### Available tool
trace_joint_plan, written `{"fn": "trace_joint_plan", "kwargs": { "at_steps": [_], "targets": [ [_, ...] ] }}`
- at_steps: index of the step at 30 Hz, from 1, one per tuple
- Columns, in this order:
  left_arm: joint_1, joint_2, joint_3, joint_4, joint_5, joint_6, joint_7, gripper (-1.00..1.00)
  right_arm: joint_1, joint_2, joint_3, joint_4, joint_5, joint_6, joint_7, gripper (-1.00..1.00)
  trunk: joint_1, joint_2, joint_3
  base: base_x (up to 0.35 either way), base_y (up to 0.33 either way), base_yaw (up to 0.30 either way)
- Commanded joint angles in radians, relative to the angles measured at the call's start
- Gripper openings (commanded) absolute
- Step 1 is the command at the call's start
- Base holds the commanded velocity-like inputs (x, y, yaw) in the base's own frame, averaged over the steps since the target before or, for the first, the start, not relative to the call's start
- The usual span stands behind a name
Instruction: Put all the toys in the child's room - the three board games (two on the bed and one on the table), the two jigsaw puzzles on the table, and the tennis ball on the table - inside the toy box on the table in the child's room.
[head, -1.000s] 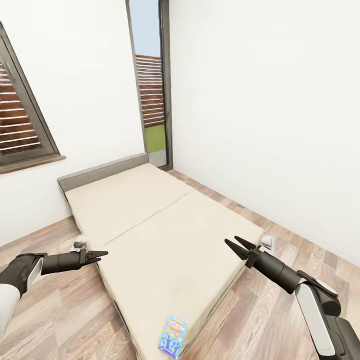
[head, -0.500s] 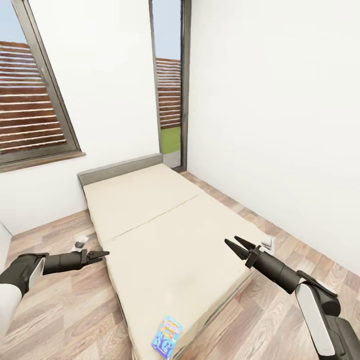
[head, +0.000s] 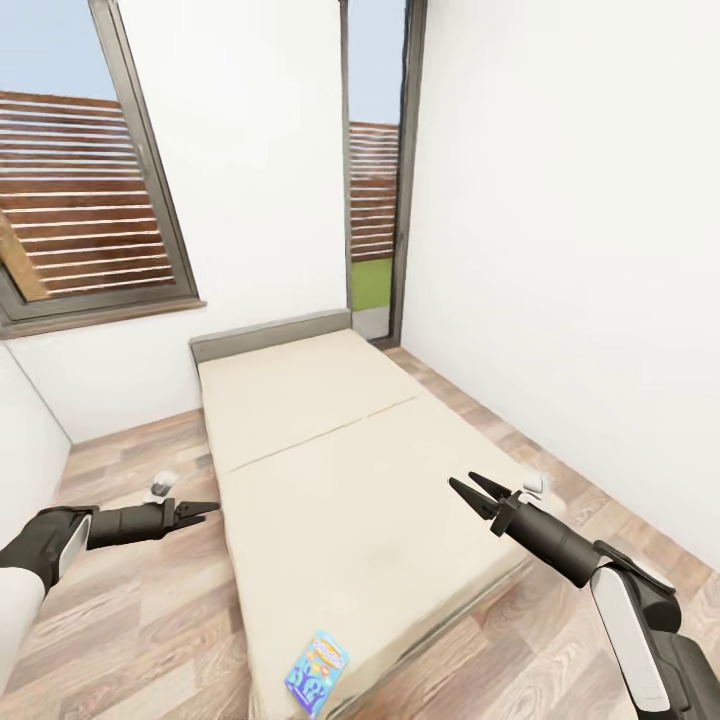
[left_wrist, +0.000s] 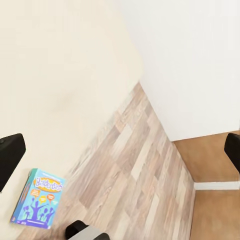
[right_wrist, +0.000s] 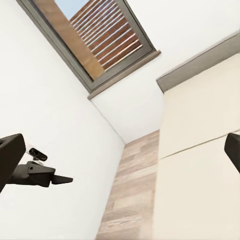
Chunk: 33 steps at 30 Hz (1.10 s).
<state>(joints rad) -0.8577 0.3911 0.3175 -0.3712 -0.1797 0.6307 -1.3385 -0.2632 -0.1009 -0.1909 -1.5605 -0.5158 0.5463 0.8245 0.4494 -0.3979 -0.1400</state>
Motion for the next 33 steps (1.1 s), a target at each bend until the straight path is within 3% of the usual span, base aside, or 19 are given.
{"fn": "trace_joint_plan", "kwargs": {
  "at_steps": [1, 9, 13, 20, 33],
  "targets": [
    [-0.002, -0.001, 0.008, 0.0, -0.011, 0.01, -0.007, 1.0, -0.001, 0.0, -0.001, 0.0, -0.007, 0.007, 0.001, 1.0, 0.001, -0.002, -0.001, -0.02, -0.281, 0.252],
    [-0.001, -0.005, 0.008, 0.0, -0.011, 0.01, -0.007, 1.0, -0.001, 0.0, 0.0, 0.0, -0.007, 0.007, -0.005, 1.0, 0.001, -0.002, 0.005, -0.091, -0.142, 0.252],
    [-0.001, -0.006, 0.008, 0.0, -0.012, 0.01, -0.004, 1.0, -0.001, 0.0, 0.005, 0.0, -0.008, 0.008, -0.041, 1.0, 0.001, -0.002, 0.008, -0.051, -0.017, 0.252],
    [-0.001, -0.006, 0.008, 0.0, -0.011, 0.01, 0.013, 1.0, -0.001, 0.0, 0.077, -0.001, -0.006, 0.007, -0.102, 1.0, 0.001, -0.002, 0.013, -0.009, -0.003, 0.252],
    [-0.001, -0.006, 0.008, 0.0, -0.011, 0.01, 0.015, 1.0, -0.001, 0.0, 0.094, -0.001, -0.008, 0.009, -0.163, 1.0, 0.001, -0.002, 0.024, -0.051, 0.007, 0.252]
  ]
}}
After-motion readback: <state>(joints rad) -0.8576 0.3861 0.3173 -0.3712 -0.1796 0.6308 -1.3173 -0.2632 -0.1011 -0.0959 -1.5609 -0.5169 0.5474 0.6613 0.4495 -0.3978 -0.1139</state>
